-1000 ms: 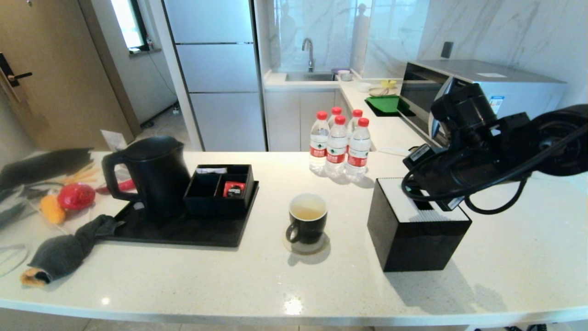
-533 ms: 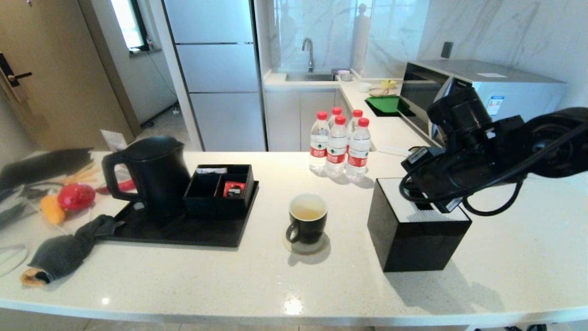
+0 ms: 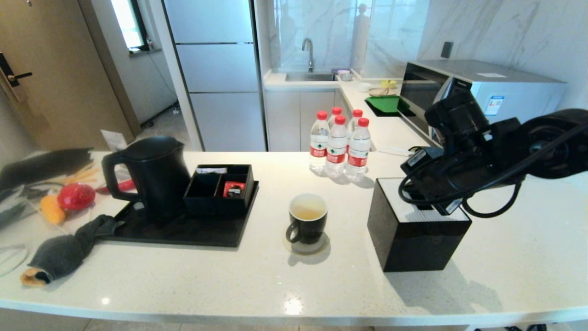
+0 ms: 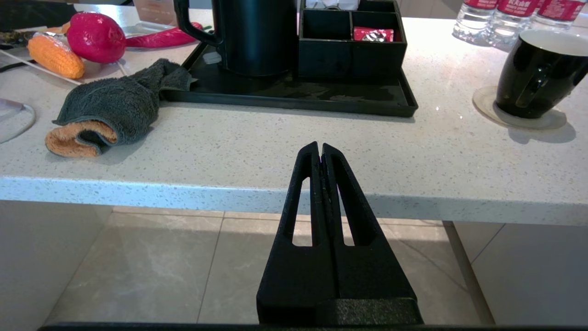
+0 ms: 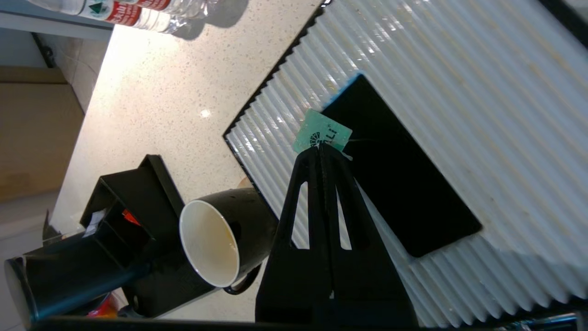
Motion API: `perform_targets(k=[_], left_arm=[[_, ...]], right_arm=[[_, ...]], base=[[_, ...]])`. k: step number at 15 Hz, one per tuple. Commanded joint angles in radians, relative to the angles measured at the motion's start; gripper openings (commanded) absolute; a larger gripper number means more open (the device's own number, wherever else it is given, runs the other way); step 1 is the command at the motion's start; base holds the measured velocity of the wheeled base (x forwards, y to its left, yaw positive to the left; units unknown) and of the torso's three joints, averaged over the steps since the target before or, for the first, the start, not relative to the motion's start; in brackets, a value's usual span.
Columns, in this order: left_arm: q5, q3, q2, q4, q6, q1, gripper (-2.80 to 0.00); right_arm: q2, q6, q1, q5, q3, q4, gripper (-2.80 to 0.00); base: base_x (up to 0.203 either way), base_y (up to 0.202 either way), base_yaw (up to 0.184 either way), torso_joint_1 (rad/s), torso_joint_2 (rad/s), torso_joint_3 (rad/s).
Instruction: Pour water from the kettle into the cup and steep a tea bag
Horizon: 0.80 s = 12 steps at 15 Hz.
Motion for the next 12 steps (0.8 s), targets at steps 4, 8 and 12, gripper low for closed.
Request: perform_targets(k=[4,8,12], left_arm=[[0.000,0.000,0.000,0.000,-0.002,0.000,-2.80],[0.000,0.000,0.000,0.001,-0.001,0.000,-2.80],[0.000,0.000,0.000,0.000,-0.001,0.000,-2.80]], right_arm=[[-0.014,0.007,0.000,-0.012,0.000,0.012,-2.80],[-0.031,0.007,0.000,-0.010,0.002,0.015,-2.80],[-0.049,0.007,0.000,-0.011,0.002,0.028,-2.80]], base=[[0.000,0.000,0.000,0.000,0.00,0.000],[0.000,0.000,0.000,0.000,0.00,0.000],[0.000,0.000,0.000,0.000,0.00,0.000]])
